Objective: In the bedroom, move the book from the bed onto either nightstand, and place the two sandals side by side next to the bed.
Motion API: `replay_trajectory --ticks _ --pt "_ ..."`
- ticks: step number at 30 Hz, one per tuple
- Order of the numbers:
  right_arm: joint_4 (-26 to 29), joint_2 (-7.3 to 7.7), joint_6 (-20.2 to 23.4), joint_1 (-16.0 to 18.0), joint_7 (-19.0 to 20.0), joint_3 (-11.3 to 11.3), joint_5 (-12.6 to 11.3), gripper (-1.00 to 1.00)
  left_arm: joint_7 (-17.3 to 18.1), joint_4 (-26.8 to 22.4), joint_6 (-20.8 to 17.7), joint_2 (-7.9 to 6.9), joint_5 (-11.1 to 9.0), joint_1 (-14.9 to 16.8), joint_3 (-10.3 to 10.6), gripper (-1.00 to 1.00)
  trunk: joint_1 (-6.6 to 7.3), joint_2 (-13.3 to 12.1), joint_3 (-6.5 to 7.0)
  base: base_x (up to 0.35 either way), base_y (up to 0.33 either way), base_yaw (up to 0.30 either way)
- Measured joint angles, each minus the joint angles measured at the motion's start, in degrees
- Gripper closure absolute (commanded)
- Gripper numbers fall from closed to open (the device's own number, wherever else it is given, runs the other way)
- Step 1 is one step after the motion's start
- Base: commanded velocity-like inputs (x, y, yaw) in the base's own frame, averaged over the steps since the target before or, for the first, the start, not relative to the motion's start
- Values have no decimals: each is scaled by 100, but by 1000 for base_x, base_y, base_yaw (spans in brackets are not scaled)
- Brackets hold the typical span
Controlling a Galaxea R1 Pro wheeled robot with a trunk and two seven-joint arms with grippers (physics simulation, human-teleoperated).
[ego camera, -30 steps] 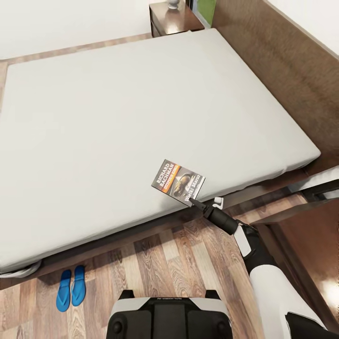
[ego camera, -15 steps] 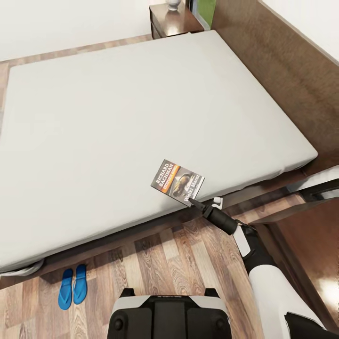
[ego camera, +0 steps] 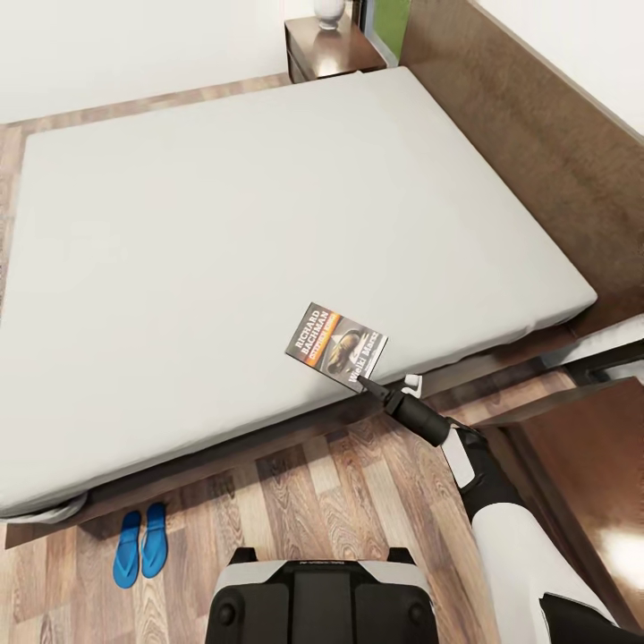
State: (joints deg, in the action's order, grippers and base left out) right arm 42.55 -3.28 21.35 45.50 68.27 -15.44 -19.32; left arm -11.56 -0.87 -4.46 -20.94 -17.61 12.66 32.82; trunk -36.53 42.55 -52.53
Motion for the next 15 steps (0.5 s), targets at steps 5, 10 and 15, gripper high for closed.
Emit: replay_trajectory --ticks 5,10,15 --pt "-2 -1 -1 0 0 0 0 100 2 0 2 2 -1 -2 -2 -100 110 -201 133 0 0 0" --pt "0 -1 -3 0 0 2 0 100 9 0 9 3 -2 -6 -7 -100 220 -402 267 0 0 0" --pt "-4 -3 -5 0 0 7 0 100 13 0 15 4 -4 -19 -8 -100 330 -602 403 0 0 0"
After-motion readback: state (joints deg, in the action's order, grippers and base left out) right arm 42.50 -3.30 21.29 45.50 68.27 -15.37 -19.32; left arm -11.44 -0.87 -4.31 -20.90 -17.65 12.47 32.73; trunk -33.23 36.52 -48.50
